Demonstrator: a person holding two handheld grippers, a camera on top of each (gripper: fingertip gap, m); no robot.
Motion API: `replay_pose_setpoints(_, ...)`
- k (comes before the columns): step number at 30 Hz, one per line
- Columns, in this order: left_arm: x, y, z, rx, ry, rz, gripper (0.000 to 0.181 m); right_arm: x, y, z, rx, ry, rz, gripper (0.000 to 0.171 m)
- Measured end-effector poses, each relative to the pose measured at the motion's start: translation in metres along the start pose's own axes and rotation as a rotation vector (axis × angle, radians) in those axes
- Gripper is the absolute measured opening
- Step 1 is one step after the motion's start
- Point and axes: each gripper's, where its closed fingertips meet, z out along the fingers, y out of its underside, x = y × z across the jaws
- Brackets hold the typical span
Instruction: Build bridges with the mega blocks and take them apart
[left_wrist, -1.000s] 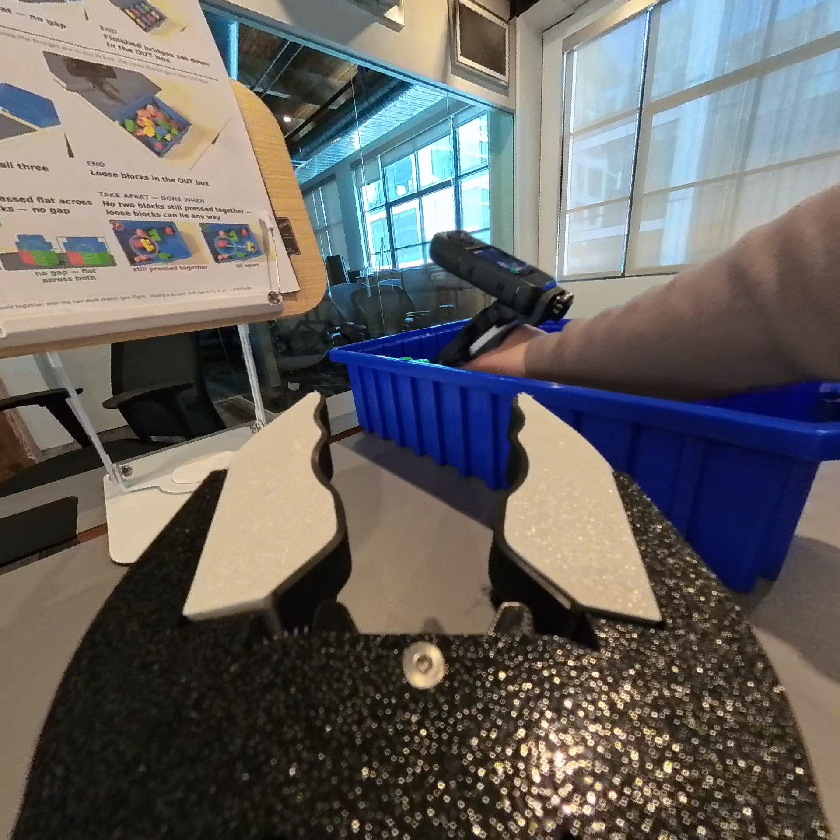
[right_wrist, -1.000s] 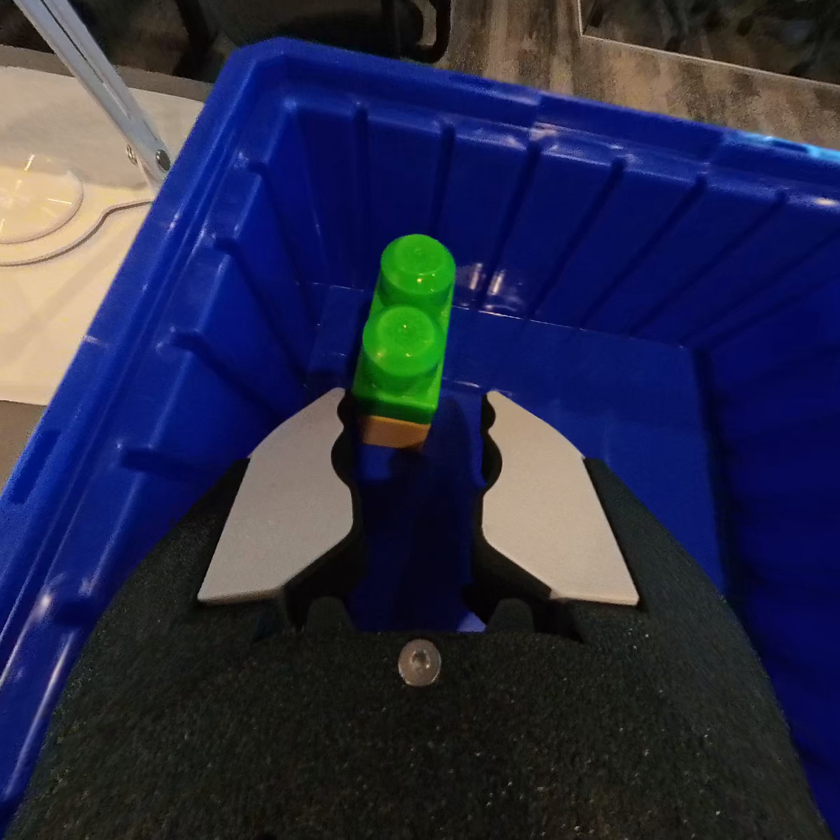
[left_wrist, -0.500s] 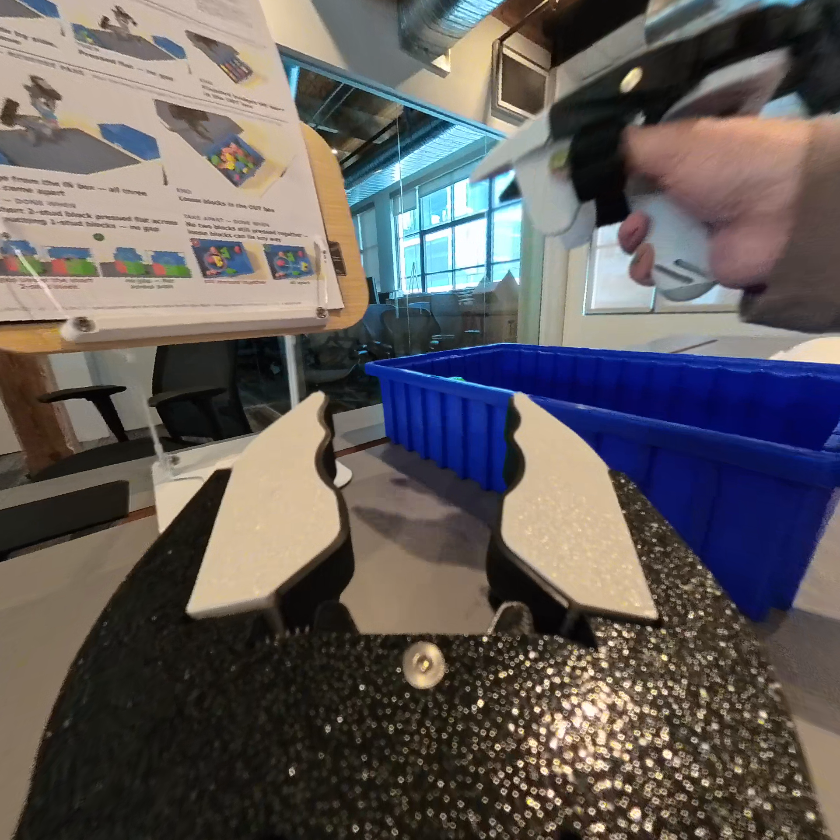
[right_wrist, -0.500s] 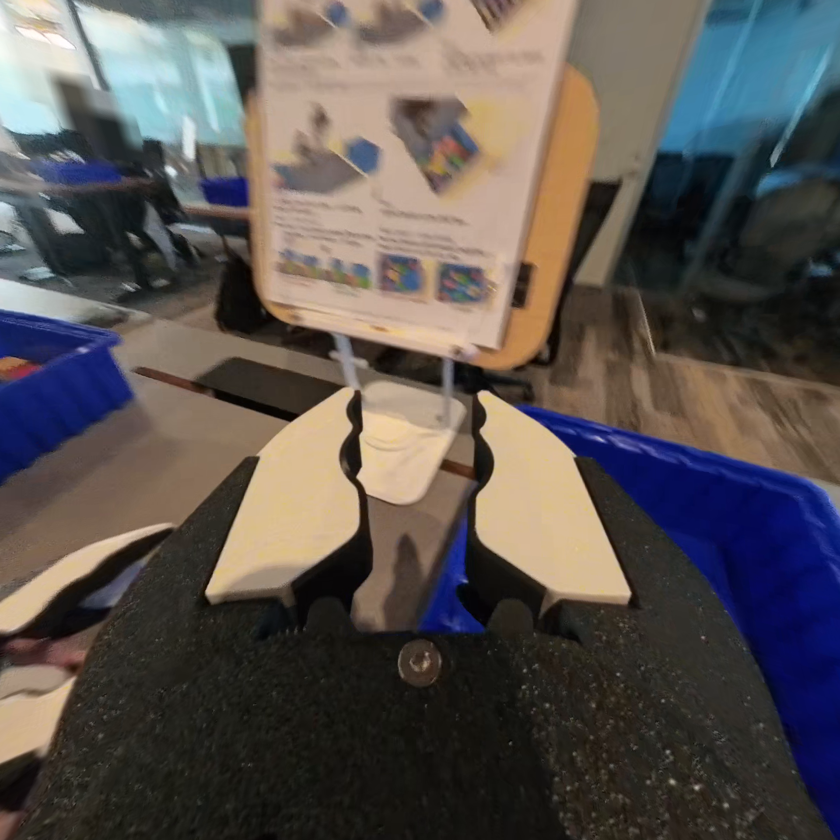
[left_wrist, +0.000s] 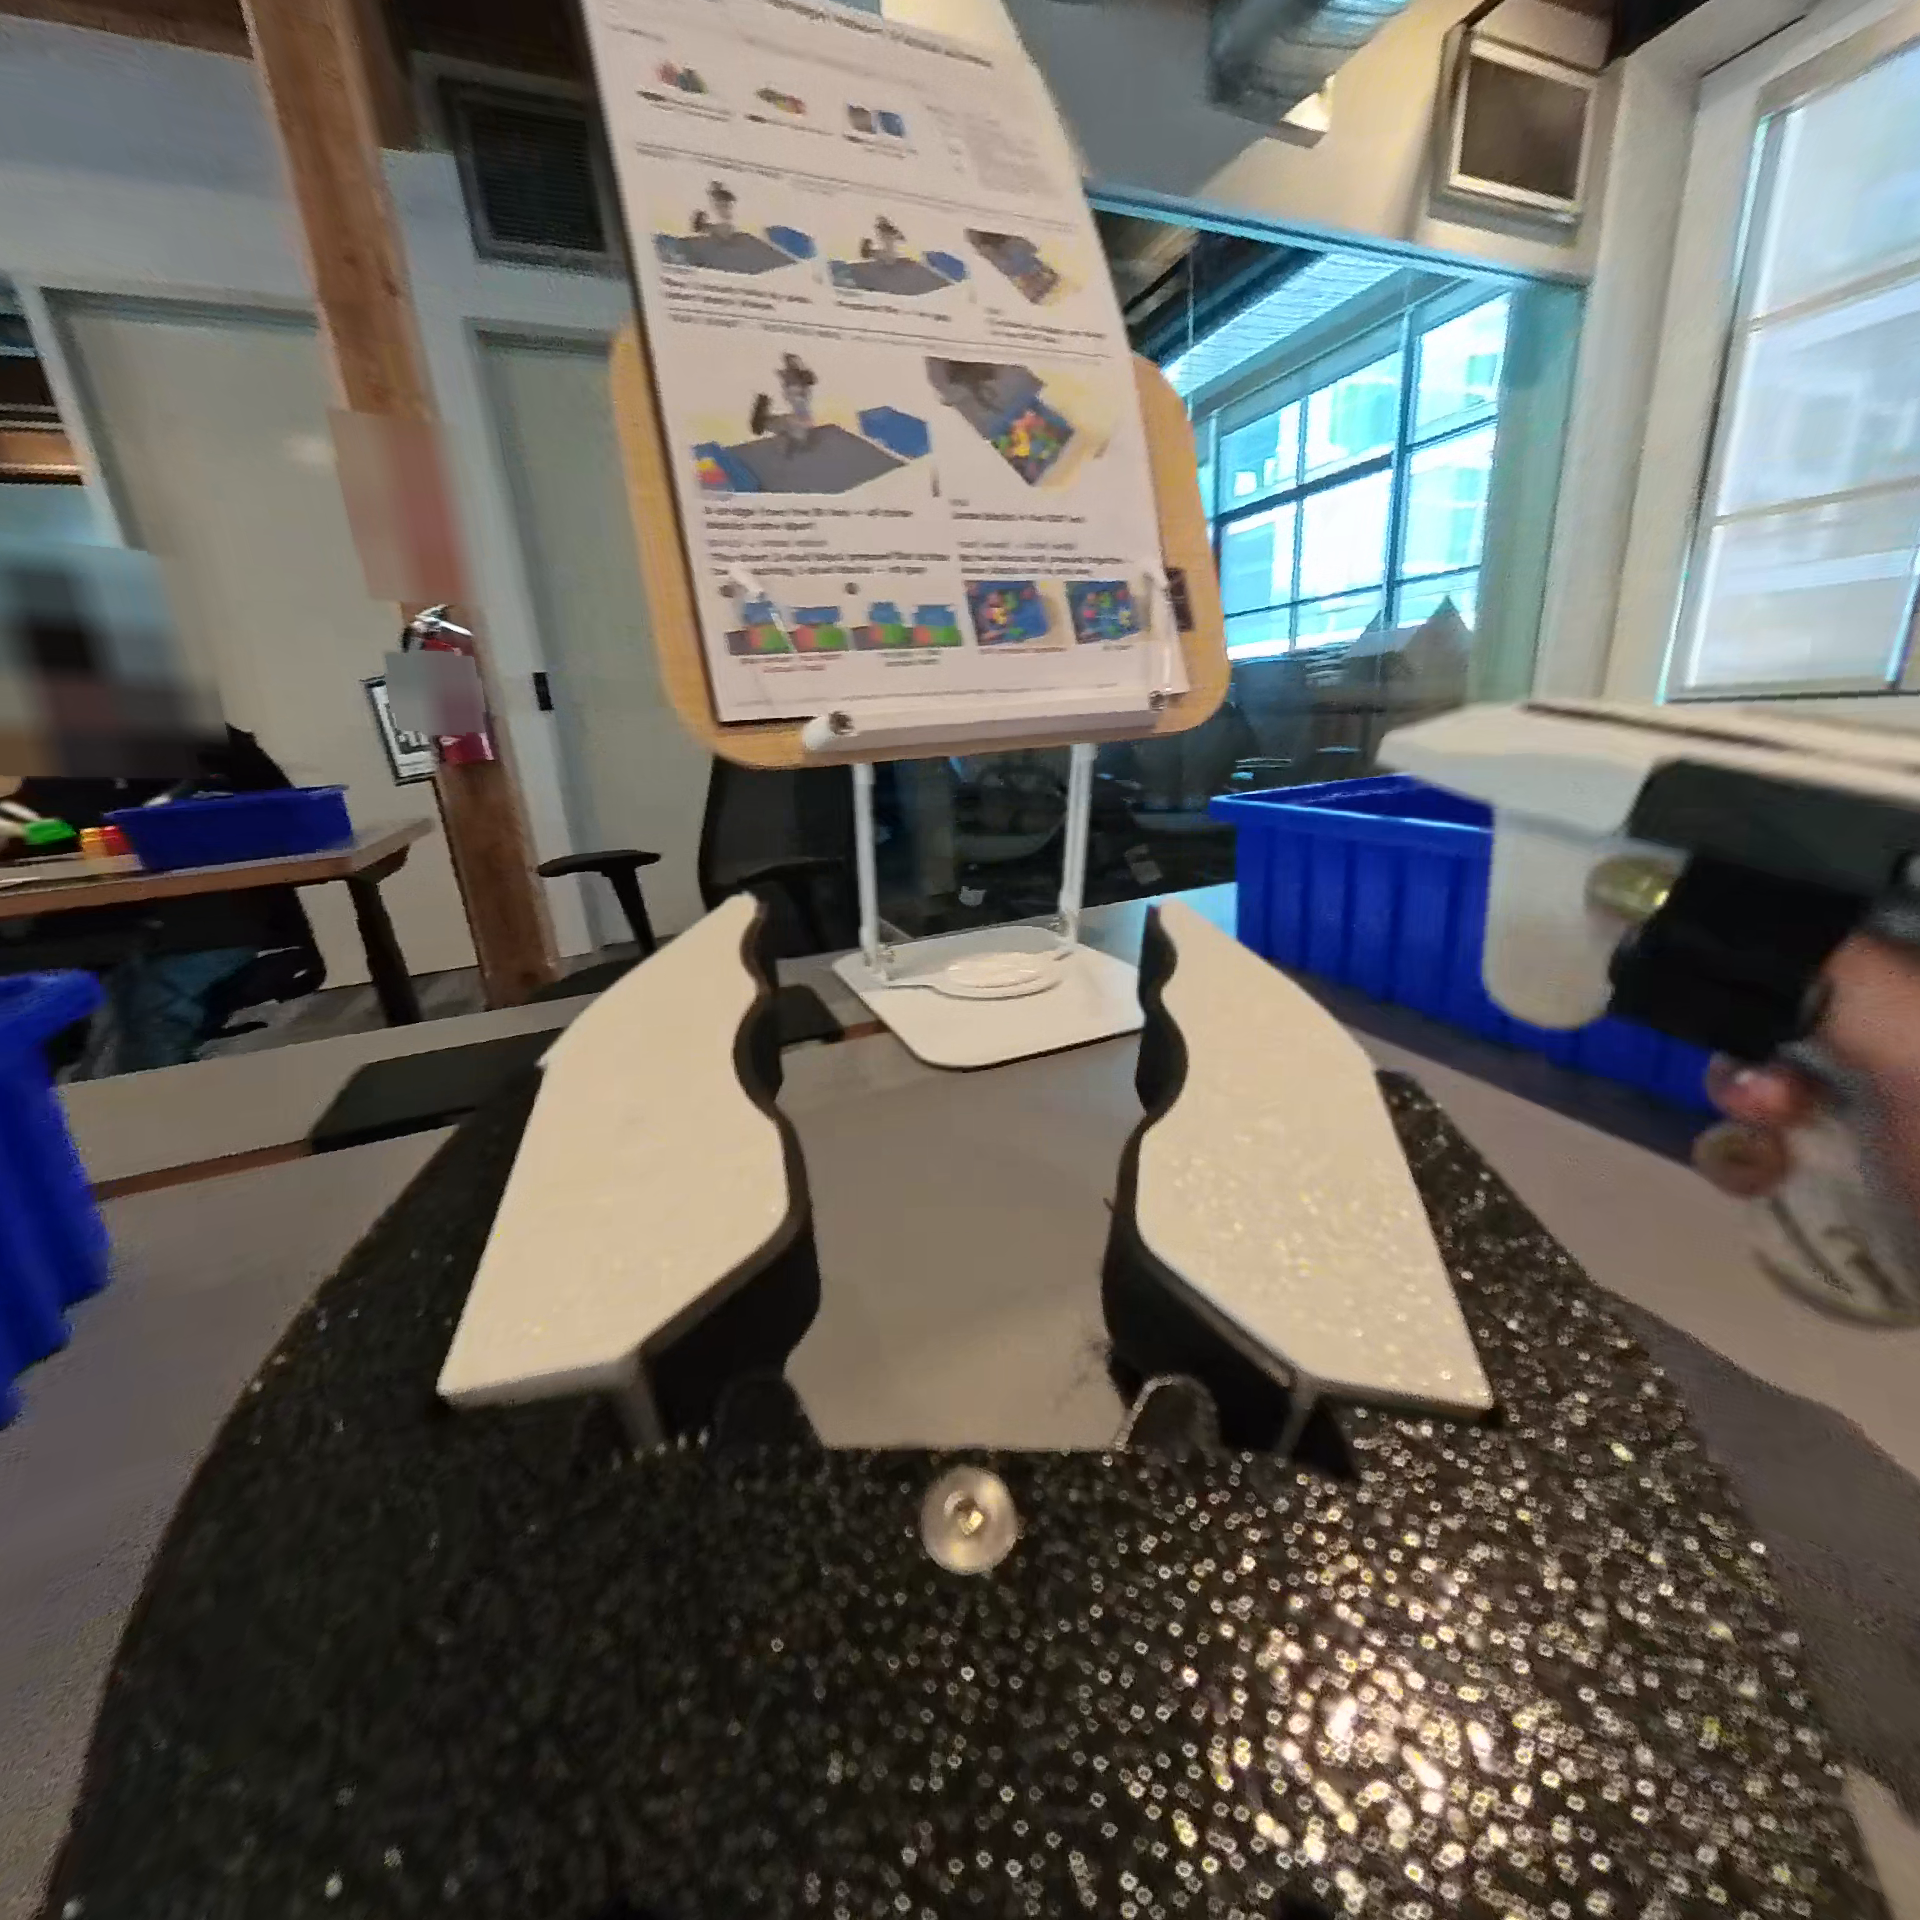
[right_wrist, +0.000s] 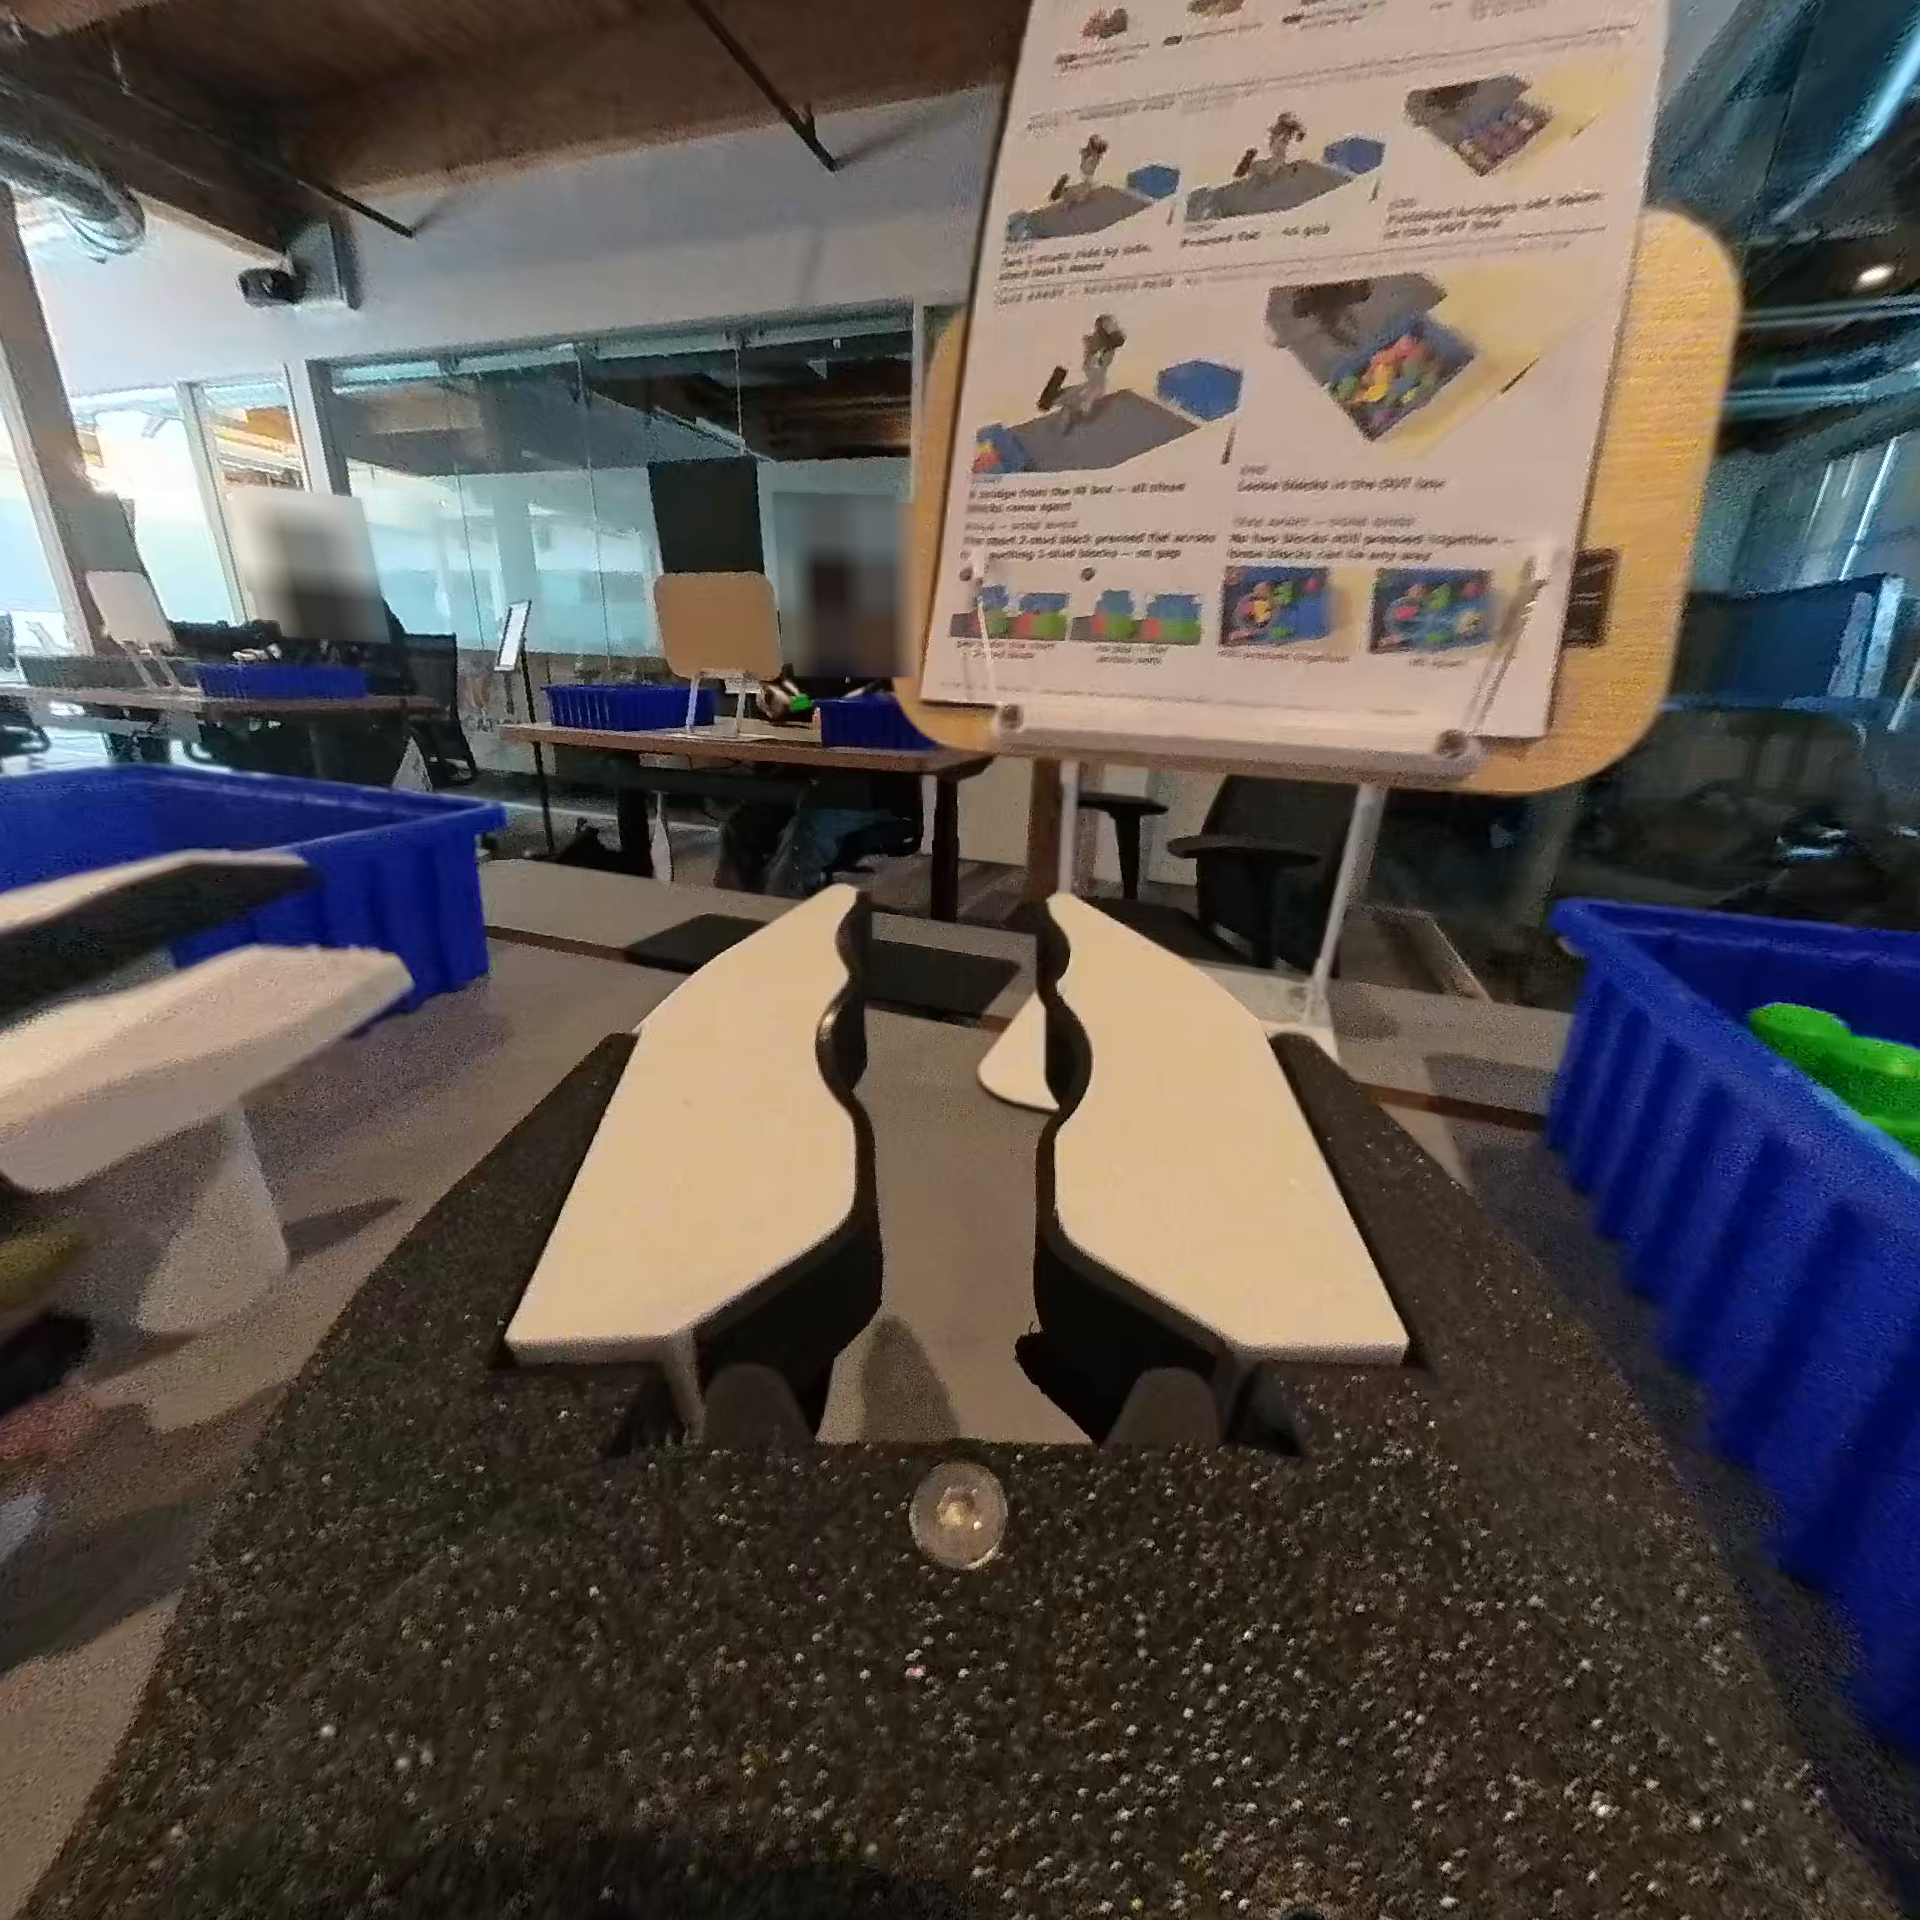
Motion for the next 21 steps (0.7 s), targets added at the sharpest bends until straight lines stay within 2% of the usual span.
replay_pose_setpoints(4, -0.015, -0.003, -0.012, -0.003, -0.005, 0.014, 0.065, -0.013, 0.019, 0.004, 0.035, 0.056, 0.002, 0.029)
replay_pose_setpoints(7, -0.010, -0.004, -0.019, -0.005, 0.048, 0.049, 0.064, -0.026, 0.012, 0.008, 0.058, -0.023, -0.030, 0.031)
replay_pose_setpoints(11, -0.006, -0.009, -0.026, 0.005, 0.106, 0.102, 0.062, -0.036, 0.022, 0.012, 0.017, -0.091, -0.043, 0.031)
replay_pose_setpoints(15, -0.010, -0.046, -0.042, 0.044, 0.085, 0.198, 0.060, -0.046, 0.026, 0.017, -0.010, -0.132, -0.084, 0.031)
replay_pose_setpoints(17, -0.017, -0.060, -0.054, -0.002, 0.066, 0.227, 0.062, -0.051, 0.027, 0.018, -0.014, -0.152, -0.102, 0.031)
replay_pose_setpoints(21, -0.067, -0.086, -0.086, -0.122, -0.044, 0.210, 0.064, -0.054, 0.029, 0.018, -0.022, -0.162, -0.110, 0.031)
